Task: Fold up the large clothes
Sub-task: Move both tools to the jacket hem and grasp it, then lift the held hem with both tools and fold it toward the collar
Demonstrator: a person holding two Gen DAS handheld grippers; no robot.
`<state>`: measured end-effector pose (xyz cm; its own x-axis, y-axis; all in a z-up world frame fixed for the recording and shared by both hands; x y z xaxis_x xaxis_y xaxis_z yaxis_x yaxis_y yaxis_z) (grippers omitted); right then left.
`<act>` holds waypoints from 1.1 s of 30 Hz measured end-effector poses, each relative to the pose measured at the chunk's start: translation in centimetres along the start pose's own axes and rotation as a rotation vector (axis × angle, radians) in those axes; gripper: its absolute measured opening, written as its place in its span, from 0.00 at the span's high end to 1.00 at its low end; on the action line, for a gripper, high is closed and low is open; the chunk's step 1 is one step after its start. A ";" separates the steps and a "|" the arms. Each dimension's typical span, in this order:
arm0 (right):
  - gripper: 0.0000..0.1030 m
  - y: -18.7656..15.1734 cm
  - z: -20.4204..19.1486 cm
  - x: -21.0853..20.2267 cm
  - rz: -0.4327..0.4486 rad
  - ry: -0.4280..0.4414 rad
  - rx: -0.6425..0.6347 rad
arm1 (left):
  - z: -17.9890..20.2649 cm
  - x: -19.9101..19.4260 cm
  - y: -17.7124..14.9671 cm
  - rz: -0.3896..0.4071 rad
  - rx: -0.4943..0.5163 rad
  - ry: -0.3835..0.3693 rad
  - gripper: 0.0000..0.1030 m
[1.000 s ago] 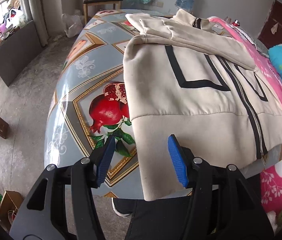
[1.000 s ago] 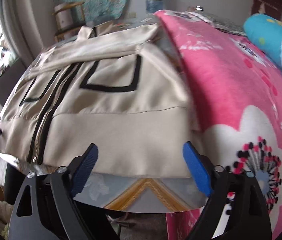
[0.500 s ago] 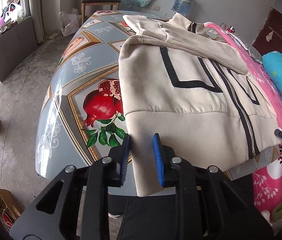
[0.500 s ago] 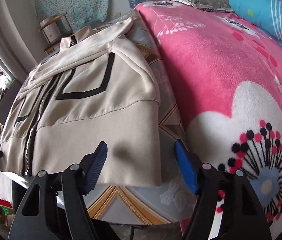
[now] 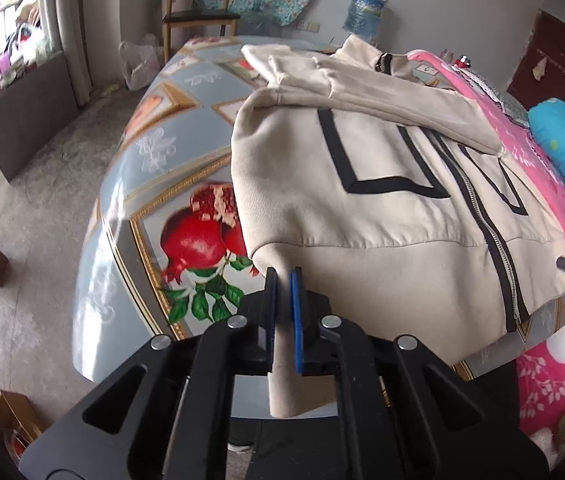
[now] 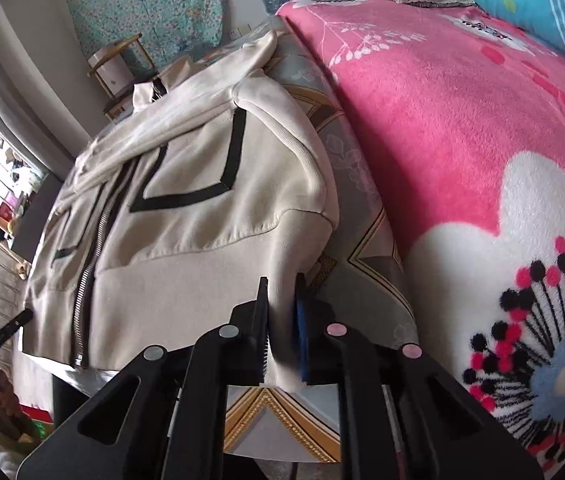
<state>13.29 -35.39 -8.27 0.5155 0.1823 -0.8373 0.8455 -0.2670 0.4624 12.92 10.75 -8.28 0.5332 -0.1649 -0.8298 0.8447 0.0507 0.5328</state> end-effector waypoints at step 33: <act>0.73 7.9 -4.3 3.4 -0.033 0.171 0.063 | -6.4 -0.8 11.1 0.012 -0.160 -0.104 0.70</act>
<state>22.34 -32.81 -6.23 0.5083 0.3490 -0.7872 0.8547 -0.3160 0.4118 22.19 17.70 -2.80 0.5423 -0.2642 -0.7976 0.8396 0.2073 0.5022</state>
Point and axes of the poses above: each gripper's, at about its wrist camera, not at the fingertips, and x roughly the way its jaws point, z to its right, y to its top, the point moved 6 cm from there along x, roughly the way its jaws point, and after that the axes turned 5 degrees about -z, right-handed, at the moved point
